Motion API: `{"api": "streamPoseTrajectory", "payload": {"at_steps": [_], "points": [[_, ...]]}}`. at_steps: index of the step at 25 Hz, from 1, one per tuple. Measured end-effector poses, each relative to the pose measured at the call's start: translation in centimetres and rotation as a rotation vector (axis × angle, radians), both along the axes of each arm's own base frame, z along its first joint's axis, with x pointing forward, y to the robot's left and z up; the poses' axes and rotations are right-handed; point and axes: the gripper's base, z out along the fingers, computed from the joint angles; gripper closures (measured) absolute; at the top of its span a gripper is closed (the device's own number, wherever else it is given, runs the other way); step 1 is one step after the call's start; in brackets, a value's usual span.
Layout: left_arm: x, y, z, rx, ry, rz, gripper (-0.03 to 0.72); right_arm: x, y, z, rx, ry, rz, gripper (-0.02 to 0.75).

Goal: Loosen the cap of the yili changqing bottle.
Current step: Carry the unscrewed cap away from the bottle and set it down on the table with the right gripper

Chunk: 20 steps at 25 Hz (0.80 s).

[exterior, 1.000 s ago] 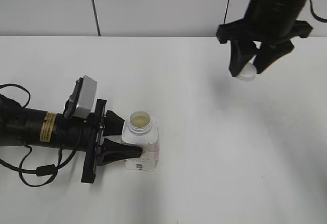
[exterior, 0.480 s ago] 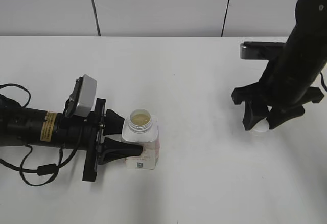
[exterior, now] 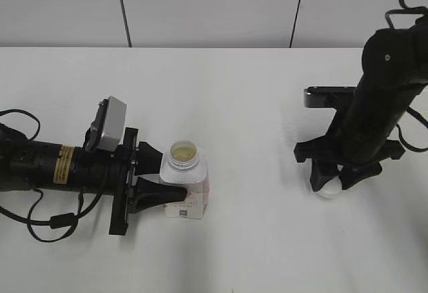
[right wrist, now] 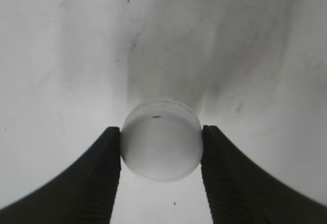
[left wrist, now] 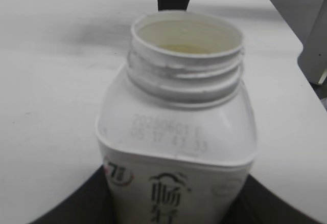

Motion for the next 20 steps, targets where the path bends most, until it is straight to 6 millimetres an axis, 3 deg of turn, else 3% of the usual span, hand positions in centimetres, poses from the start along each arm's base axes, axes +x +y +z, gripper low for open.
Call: {"api": "streamPoseTrajectory", "payload": {"at_steps": [7,12,20], "points": [[0.0,0.0,0.0,0.000,0.000,0.002,0.370,0.1,0.0,-1.2,-0.011,0.018,0.004,0.340],[0.0,0.0,0.0,0.001,0.000,-0.001,0.370,0.1,0.0,-1.2,-0.013,0.028,0.007,0.116],[-0.4,0.6,-0.1,0.010,0.006,-0.053,0.344,0.7,0.3,0.0,-0.012,0.054,0.018,0.109]]}}
